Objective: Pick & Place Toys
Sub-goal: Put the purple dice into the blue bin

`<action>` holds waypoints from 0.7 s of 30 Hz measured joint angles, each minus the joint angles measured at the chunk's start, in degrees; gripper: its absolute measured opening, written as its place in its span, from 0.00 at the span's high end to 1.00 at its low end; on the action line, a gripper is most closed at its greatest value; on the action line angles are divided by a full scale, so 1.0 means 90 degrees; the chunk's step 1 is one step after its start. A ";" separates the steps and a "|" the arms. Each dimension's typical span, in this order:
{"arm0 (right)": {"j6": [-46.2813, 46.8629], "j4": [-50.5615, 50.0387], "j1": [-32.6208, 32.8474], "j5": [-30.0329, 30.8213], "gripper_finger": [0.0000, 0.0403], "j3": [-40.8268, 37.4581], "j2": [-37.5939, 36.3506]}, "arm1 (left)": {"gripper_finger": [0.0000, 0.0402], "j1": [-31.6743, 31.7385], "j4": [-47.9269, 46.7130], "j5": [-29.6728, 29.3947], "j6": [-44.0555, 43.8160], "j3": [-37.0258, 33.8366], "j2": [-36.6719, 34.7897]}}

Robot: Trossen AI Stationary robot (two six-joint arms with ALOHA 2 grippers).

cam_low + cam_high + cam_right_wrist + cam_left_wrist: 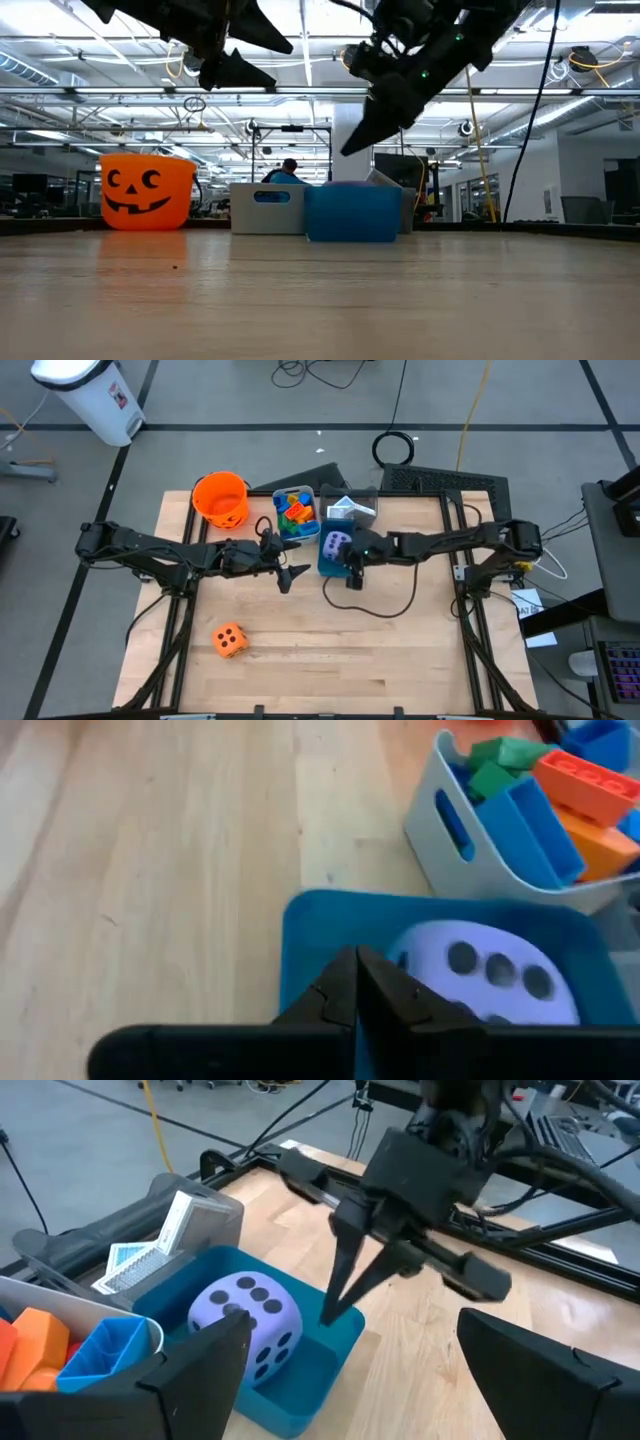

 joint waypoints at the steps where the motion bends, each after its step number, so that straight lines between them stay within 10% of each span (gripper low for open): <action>1: 0.0040 0.0028 0.0000 -0.0008 1.00 0.0008 0.0060 | 0.10 0.0000 -0.0004 0.0002 0.0002 0.0000 0.0000; 10: 0.0005 0.0084 -0.0022 0.0046 1.00 -0.0007 0.0728 | 0.07 -0.0007 -0.0002 0.0002 -0.0012 0.0000 0.0000; 21: -0.0123 0.0179 -0.0146 0.1838 1.00 -0.0007 0.0859 | 0.09 -0.0007 0.0005 0.0005 -0.0012 0.0000 0.0000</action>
